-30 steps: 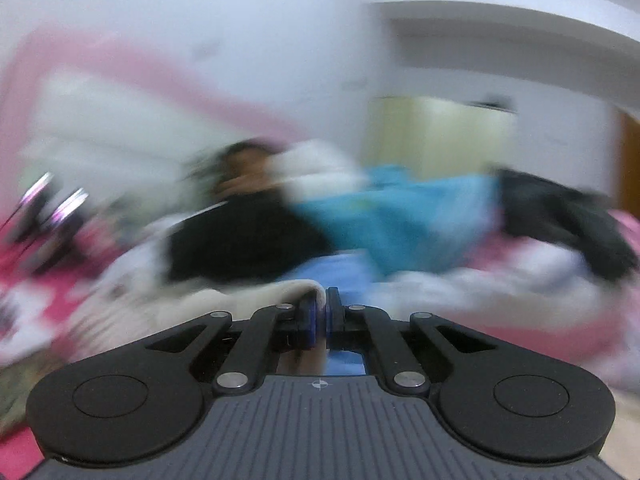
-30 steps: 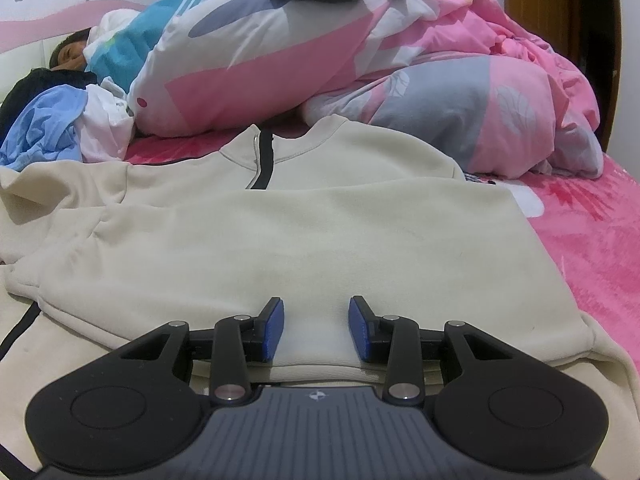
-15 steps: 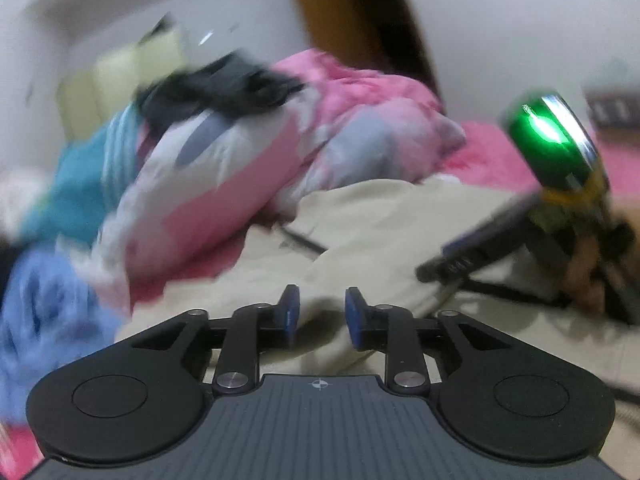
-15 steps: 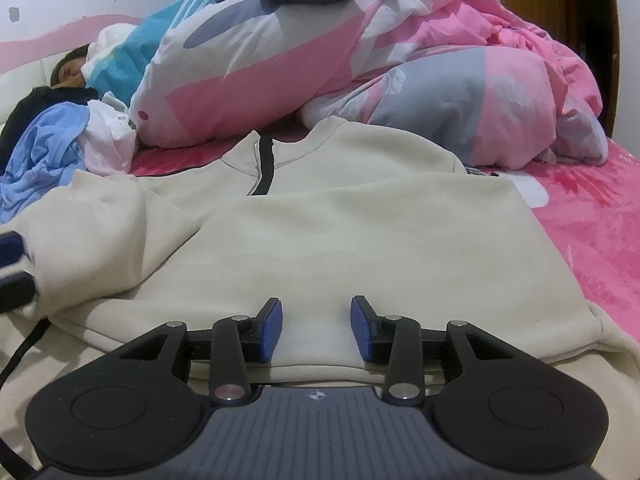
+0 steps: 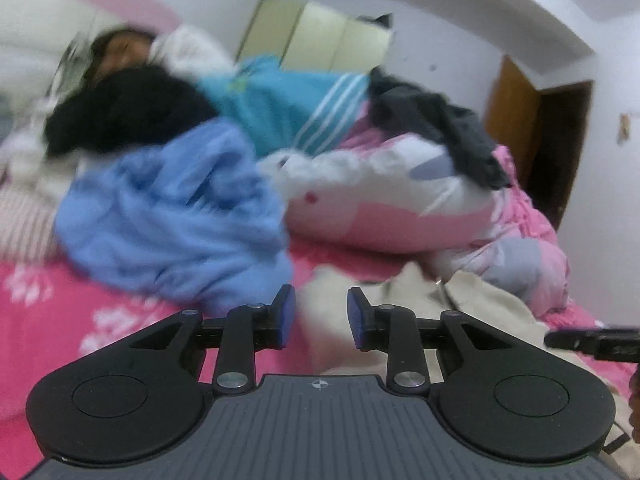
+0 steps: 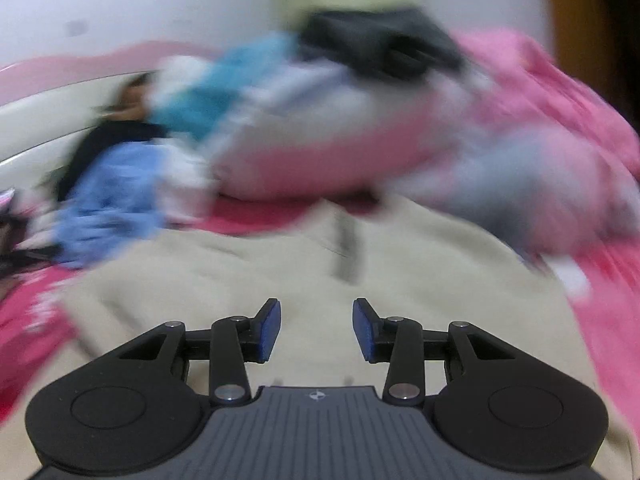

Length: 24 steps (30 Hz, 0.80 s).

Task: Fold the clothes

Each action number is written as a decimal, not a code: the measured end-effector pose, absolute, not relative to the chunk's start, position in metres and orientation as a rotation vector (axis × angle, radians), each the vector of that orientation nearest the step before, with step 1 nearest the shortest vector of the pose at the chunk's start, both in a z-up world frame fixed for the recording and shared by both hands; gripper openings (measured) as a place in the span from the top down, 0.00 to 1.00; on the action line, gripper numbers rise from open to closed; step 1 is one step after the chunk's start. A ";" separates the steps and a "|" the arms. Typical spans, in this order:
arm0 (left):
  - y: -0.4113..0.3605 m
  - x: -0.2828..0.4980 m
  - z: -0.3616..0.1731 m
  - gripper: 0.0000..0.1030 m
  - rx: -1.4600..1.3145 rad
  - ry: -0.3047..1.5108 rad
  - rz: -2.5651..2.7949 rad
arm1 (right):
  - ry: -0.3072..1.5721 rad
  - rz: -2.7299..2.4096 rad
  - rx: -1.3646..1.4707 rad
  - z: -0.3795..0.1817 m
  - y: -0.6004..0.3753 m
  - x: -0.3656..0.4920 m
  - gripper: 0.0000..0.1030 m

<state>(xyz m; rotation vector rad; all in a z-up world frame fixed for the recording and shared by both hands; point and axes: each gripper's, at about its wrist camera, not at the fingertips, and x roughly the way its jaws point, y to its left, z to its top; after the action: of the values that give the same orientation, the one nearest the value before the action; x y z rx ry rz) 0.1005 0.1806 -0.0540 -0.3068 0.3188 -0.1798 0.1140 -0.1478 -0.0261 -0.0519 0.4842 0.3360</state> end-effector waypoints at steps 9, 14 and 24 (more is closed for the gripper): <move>0.170 0.092 -0.063 0.68 -0.183 0.335 -0.328 | 0.474 0.566 -0.665 -0.055 -0.019 0.130 0.54; 0.159 0.085 -0.064 0.60 -0.133 0.324 -0.448 | 0.501 0.508 -0.579 -0.047 -0.031 0.144 0.65; 0.130 0.079 -0.069 0.50 0.025 0.316 -0.429 | 0.328 0.187 0.056 0.009 -0.169 0.122 0.80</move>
<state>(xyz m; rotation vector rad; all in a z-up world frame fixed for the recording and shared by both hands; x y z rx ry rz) 0.0790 0.1297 -0.0694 0.0246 0.3163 -0.4291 0.1224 -0.1689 0.0086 0.0559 0.3276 0.1870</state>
